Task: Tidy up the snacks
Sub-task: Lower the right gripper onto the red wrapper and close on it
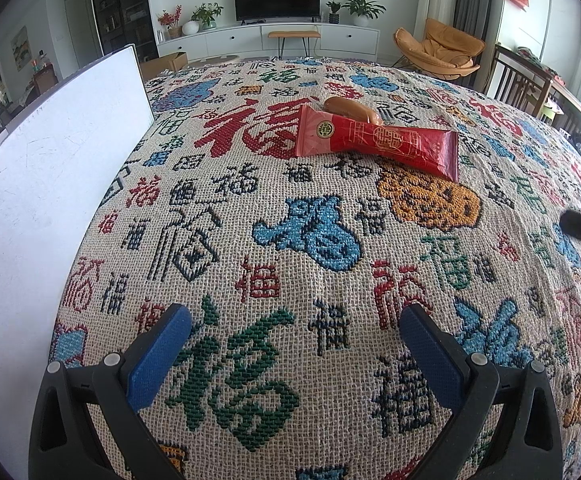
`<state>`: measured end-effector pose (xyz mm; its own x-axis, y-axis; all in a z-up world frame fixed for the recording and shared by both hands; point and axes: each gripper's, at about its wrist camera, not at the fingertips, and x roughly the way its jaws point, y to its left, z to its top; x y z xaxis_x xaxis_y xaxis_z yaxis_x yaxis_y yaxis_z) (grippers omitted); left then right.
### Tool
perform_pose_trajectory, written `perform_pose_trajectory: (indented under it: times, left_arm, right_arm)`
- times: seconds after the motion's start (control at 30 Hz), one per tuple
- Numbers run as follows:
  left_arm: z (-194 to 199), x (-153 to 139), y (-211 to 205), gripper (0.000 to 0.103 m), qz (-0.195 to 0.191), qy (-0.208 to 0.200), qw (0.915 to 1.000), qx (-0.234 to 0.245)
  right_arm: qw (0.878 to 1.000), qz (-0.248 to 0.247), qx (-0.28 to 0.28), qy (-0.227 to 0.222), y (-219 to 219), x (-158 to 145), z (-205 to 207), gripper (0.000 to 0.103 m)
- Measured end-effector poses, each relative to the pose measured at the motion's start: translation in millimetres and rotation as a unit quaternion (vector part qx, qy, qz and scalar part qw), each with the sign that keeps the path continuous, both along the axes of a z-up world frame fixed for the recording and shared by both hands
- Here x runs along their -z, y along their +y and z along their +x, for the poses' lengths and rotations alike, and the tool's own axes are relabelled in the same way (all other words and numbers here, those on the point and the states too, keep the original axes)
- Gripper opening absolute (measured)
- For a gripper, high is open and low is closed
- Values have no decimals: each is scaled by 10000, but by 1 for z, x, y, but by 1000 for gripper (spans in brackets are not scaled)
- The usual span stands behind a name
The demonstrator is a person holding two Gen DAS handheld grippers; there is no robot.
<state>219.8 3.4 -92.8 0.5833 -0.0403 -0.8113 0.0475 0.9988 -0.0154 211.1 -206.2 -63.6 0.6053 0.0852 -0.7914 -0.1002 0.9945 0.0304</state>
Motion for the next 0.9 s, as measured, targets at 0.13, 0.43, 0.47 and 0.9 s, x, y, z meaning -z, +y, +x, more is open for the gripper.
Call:
perform_pose_trajectory:
  times: [0.13,0.43,0.47,0.9]
  left_arm:
    - [0,0,0,103,-3,-2,10000,-1]
    - [-1,0,1,103,-13,-7,10000,-1]
    - [-1,0,1,103,-20,-10,10000,-1]
    - [1,0,0,103,-18,-8,10000,-6]
  right_arm:
    - [9916,-112,-1247,-331,57,-34,43,88]
    - [9431,-1757,-2748,648,178,21,113,86]
    - [9411,-1878,-2721,702,182,26,115,85]
    - [9739,-359,-1634,1531,90,-11,67,17]
